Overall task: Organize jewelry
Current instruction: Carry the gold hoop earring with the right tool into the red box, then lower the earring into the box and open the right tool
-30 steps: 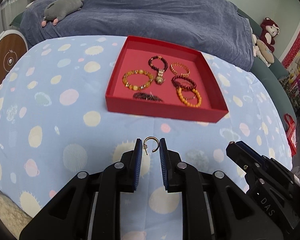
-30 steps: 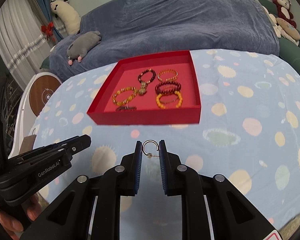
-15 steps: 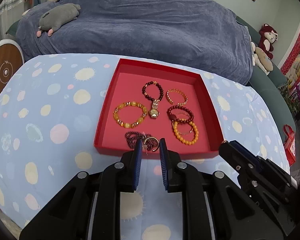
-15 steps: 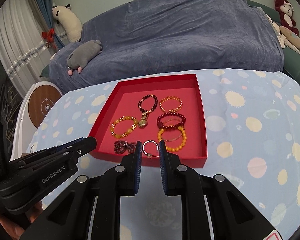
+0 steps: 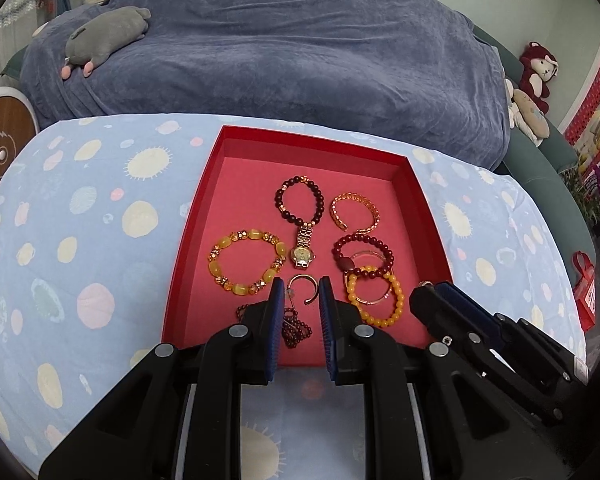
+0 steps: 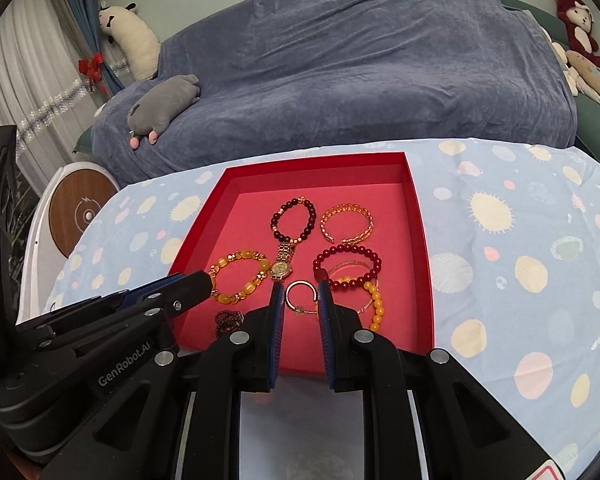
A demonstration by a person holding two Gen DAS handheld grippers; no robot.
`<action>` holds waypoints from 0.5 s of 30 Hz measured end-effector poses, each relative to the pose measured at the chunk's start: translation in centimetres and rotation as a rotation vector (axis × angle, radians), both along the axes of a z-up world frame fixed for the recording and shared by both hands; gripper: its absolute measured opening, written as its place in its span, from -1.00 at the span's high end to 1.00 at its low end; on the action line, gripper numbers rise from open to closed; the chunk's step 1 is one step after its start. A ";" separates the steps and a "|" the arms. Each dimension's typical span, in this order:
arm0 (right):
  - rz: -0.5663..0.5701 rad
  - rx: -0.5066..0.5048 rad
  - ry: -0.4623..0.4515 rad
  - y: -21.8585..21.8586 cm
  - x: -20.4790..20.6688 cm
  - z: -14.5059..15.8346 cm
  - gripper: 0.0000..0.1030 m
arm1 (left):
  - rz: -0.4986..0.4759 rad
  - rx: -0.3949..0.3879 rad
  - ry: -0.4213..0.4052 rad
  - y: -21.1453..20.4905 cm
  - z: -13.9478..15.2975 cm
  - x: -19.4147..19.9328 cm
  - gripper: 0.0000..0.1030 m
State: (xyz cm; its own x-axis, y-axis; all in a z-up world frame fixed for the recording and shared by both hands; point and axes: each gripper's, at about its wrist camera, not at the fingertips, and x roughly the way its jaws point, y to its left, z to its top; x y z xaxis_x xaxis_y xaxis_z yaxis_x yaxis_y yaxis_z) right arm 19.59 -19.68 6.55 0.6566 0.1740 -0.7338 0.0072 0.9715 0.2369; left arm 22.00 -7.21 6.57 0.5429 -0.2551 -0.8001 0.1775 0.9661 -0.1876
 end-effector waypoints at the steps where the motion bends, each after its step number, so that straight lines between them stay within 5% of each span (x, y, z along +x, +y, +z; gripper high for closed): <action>1: -0.002 0.000 0.003 0.0 0.2 -0.2 0.69 | 0.001 0.000 0.002 0.0 -0.2 0.2 0.67; 15: -0.017 0.000 0.055 -0.1 2.3 -3.0 0.69 | 0.001 0.018 0.040 0.1 -2.8 2.2 0.67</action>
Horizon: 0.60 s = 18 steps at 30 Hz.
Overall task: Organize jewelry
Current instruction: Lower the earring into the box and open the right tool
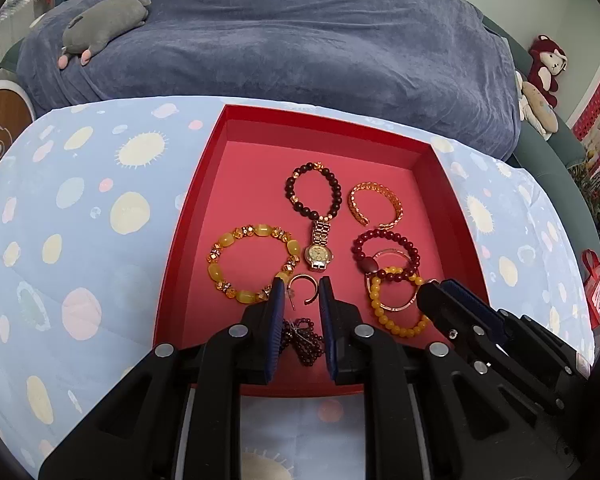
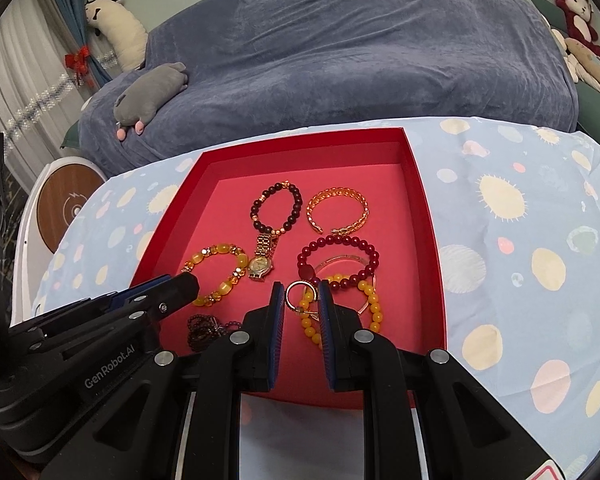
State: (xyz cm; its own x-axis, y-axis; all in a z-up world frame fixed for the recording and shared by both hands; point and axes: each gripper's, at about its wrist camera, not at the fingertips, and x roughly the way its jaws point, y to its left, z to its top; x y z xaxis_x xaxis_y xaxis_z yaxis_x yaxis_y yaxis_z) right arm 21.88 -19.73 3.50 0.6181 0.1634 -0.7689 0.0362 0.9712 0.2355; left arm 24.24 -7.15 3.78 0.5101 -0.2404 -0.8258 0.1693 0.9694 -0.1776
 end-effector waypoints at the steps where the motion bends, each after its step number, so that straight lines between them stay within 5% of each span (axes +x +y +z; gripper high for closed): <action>1: -0.001 0.001 0.003 0.0 0.1 -0.1 0.69 | 0.001 0.001 0.002 0.0 -0.1 0.1 0.67; 18: 0.014 0.002 0.053 0.8 0.8 -2.0 0.65 | 0.016 0.002 0.037 0.7 -2.0 0.5 0.65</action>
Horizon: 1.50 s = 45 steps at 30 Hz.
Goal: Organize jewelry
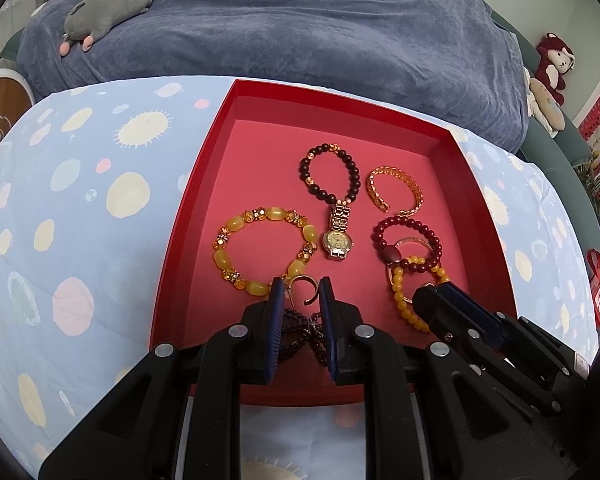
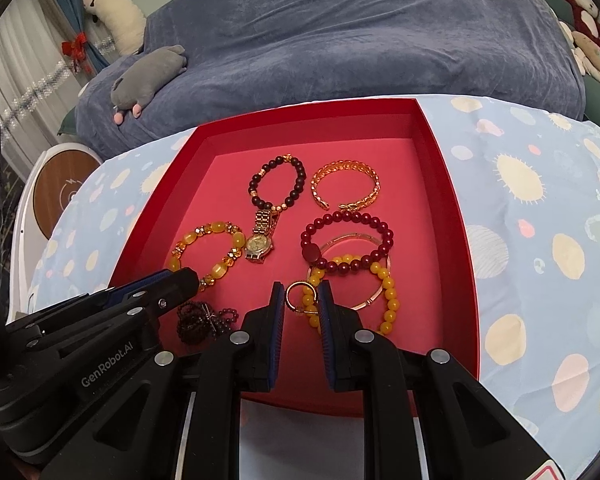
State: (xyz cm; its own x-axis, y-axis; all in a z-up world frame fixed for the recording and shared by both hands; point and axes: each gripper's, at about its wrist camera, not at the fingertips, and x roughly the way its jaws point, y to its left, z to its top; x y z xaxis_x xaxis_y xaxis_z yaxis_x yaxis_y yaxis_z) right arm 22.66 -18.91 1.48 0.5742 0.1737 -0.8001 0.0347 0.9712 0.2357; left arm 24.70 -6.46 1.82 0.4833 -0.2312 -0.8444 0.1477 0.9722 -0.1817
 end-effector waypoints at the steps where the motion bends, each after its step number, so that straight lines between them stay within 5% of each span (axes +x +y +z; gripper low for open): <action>1: -0.002 0.002 0.000 0.0 -0.1 0.0 0.63 | 0.003 -0.001 -0.001 0.0 0.0 -0.1 0.66; 45: -0.032 -0.012 -0.052 0.1 -9.5 5.1 0.59 | -0.016 0.010 -0.058 0.1 4.7 -9.0 0.38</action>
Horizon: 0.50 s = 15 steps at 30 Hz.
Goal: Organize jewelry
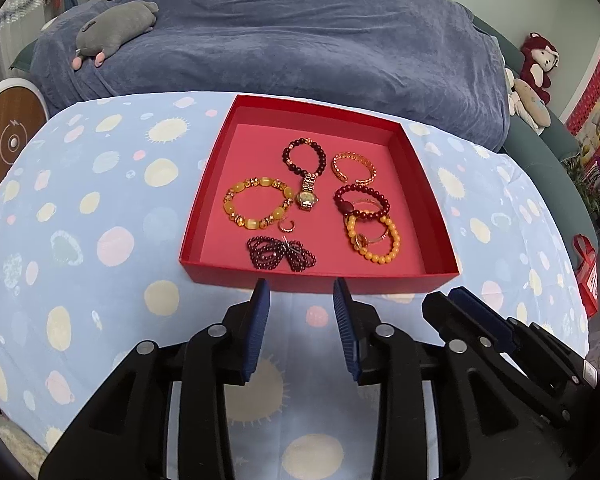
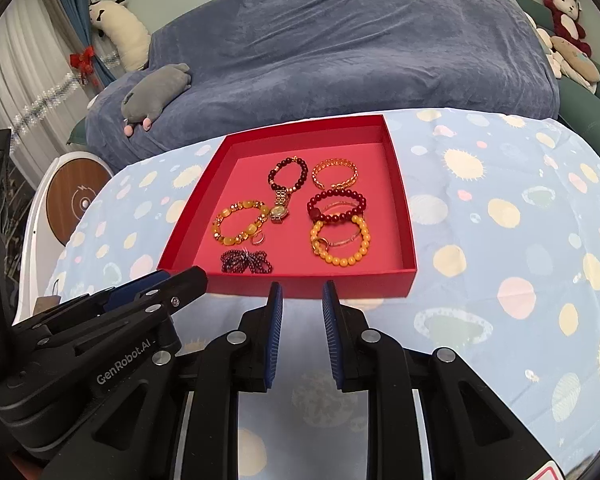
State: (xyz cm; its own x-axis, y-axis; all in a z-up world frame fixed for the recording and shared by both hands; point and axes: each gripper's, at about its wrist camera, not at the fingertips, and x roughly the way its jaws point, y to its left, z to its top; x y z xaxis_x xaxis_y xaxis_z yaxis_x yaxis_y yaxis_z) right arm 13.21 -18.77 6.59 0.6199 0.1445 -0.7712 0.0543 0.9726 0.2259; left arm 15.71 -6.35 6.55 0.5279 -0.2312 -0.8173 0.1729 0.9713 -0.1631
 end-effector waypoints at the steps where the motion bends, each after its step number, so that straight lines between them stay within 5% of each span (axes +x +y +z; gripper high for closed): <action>1: -0.001 -0.001 0.001 0.0 -0.3 0.0 0.59 | -0.001 0.003 0.000 0.0 0.0 -0.3 0.38; 7: -0.013 -0.003 0.010 0.2 -1.9 -0.1 0.59 | 0.008 0.022 -0.002 0.3 0.1 -1.9 0.24; 15: -0.038 -0.027 0.007 0.2 -3.8 0.0 0.30 | 0.022 0.037 -0.009 1.2 0.3 -3.6 0.16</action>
State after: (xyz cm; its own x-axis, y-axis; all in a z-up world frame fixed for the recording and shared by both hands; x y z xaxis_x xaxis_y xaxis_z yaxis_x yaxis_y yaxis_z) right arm 9.45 -18.55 6.59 0.6191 0.0998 -0.7789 0.0926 0.9757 0.1987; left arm 12.13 -5.18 6.83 0.5399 -0.1894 -0.8202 0.1529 0.9802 -0.1257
